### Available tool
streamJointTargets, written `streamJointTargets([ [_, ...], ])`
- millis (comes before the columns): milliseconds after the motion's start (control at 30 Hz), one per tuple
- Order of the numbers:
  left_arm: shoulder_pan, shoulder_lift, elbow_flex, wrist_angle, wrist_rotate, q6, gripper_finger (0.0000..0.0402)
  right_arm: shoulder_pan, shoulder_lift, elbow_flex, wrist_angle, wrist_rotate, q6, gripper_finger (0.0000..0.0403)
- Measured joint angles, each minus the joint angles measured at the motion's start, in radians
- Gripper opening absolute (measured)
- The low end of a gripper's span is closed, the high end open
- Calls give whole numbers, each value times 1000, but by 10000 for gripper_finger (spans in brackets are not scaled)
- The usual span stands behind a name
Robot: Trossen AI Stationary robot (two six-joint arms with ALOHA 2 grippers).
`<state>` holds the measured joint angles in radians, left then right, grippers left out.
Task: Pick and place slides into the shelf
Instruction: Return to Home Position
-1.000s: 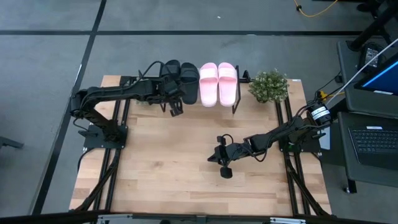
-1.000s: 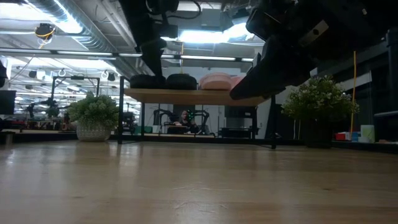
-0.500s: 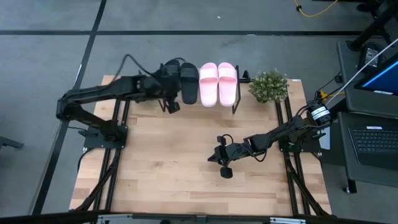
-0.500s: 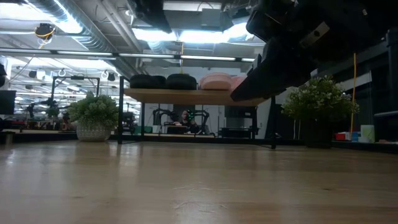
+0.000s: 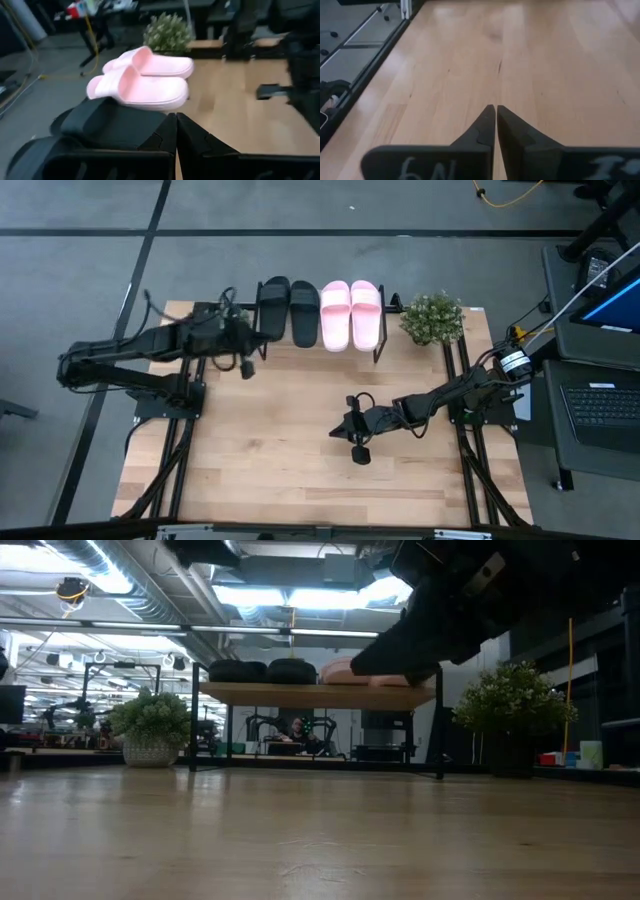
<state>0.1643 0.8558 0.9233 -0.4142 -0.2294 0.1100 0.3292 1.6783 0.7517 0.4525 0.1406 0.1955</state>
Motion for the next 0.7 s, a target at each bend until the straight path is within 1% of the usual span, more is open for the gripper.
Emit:
streamJointTargets([
  [167,-39,-169,-180,130,84,4,0,1,0,0,37,-1,-45,21],
  [367,-71,-359,-337,148,91,-7,0,-1,-3,0,121,-6,-45,21],
  [500,-71,-509,-406,148,81,-3,0,-20,-7,0,160,-79,9,21],
  [633,-71,-657,-460,148,136,-3,0,-52,-14,0,189,-152,32,21],
  [700,-71,-724,-486,138,143,-11,0,-70,-29,0,196,-169,32,21],
])
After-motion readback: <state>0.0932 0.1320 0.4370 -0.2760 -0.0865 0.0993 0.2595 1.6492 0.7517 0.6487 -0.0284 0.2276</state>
